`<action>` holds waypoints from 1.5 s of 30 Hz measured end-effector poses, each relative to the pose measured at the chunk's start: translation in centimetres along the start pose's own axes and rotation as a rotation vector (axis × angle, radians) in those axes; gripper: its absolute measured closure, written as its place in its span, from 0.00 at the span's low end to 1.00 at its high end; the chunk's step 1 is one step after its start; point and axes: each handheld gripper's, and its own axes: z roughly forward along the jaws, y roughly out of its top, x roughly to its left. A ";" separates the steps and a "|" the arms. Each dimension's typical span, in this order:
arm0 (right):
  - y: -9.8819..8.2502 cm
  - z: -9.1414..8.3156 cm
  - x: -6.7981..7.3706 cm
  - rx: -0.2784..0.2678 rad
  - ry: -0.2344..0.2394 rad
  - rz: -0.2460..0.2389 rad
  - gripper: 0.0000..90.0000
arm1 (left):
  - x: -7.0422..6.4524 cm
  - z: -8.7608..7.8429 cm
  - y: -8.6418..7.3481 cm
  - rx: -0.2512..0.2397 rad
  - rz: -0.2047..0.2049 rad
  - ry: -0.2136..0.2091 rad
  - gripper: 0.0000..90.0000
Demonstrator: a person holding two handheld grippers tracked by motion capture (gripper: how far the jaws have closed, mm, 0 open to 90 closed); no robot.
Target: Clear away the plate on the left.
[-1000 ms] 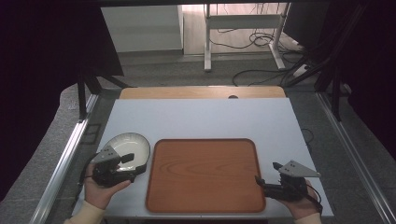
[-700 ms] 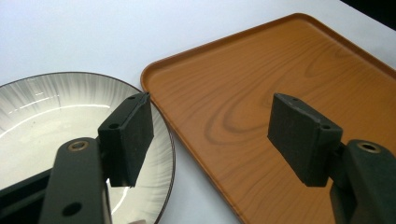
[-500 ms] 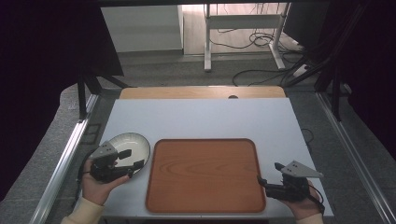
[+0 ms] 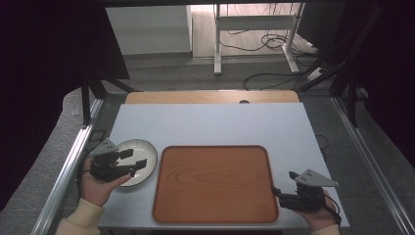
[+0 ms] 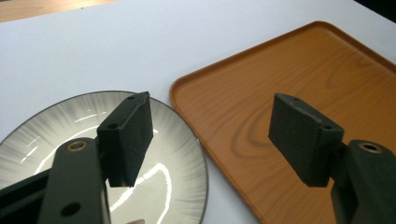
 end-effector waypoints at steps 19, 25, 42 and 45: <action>0.1 0.5 0.3 0.016 0.000 -0.022 0.22 | 3.4 -0.8 0.6 0.017 -0.069 0.067 0.23; 0.1 0.5 0.3 0.017 0.004 -0.026 0.22 | 4.6 -1.0 0.9 0.021 -0.087 0.100 0.23; 0.1 0.5 0.3 0.015 0.000 -0.025 0.21 | 7.6 -0.7 0.5 0.062 -0.131 0.143 0.23; 0.0 0.5 0.2 0.018 0.000 -0.024 0.21 | 8.2 -0.6 0.4 0.075 -0.144 0.147 0.24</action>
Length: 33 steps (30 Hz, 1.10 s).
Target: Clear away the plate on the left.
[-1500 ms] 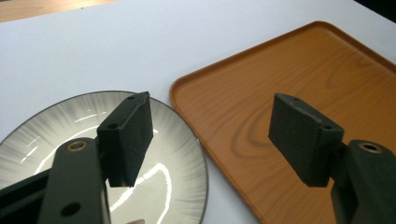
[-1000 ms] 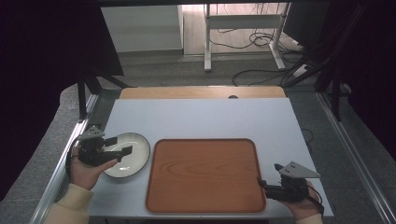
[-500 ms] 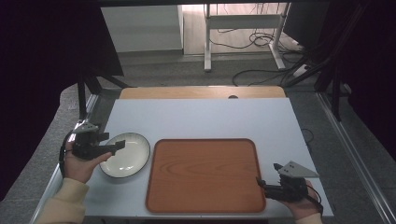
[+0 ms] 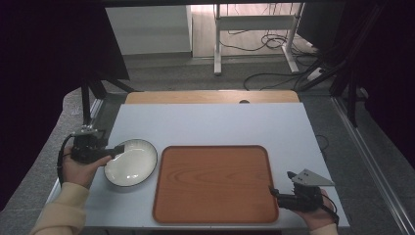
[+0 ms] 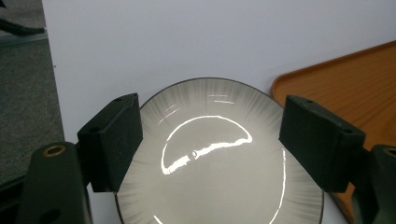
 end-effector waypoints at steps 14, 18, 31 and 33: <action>0.0 0.0 0.0 0.004 0.002 -0.002 0.21 | 1.8 1.0 -0.3 0.031 -0.037 0.027 0.26; -0.1 0.1 -0.1 0.006 0.002 -0.003 0.21 | 2.1 1.2 -0.2 0.033 -0.042 0.035 0.26; -0.2 0.1 -0.1 0.010 0.002 -0.009 0.21 | 4.0 2.5 -1.1 0.060 -0.086 0.048 0.28; -0.2 0.1 -0.1 0.012 0.002 -0.010 0.21 | 4.4 2.6 -1.5 0.060 -0.089 0.045 0.29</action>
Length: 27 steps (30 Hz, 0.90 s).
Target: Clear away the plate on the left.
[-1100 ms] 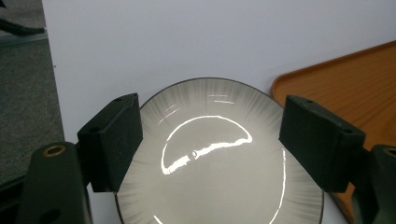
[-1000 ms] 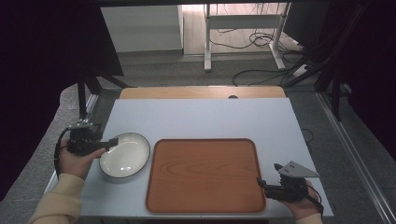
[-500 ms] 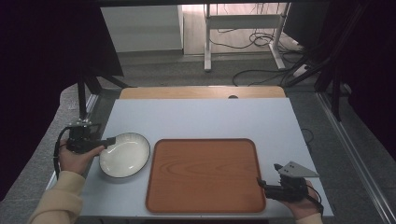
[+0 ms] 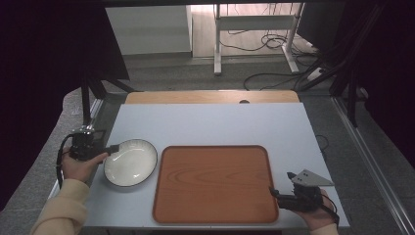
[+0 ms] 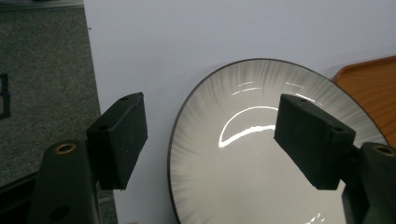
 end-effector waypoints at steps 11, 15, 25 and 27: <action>0.0 0.2 0.1 0.010 -0.001 -0.005 0.21 | 1.6 1.0 -1.2 0.014 -0.058 -0.046 0.35; -0.1 0.2 0.0 0.011 0.001 -0.004 0.21 | 1.6 1.4 -1.3 0.026 -0.058 -0.049 0.36; -0.1 0.3 0.1 0.016 0.002 -0.009 0.21 | 2.3 2.5 -1.9 0.035 -0.101 -0.078 0.40; -0.1 0.4 0.1 0.019 0.000 -0.010 0.21 | 2.4 2.8 -2.0 0.039 -0.107 -0.087 0.43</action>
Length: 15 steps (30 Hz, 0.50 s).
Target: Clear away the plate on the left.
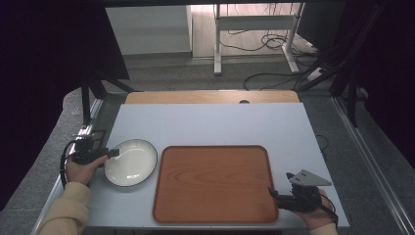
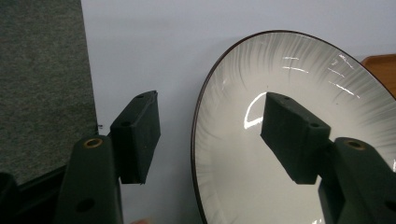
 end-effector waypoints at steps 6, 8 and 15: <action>-0.1 0.0 0.0 0.003 0.001 0.001 0.21 | 0.1 0.2 -0.1 0.002 0.002 -0.013 0.47; -0.1 0.0 0.0 0.004 0.002 0.001 0.21 | 0.1 0.3 -0.1 0.001 0.001 -0.021 0.50; -0.1 0.0 0.0 0.005 0.002 0.002 0.21 | 0.2 0.6 -0.4 0.002 -0.003 -0.044 0.57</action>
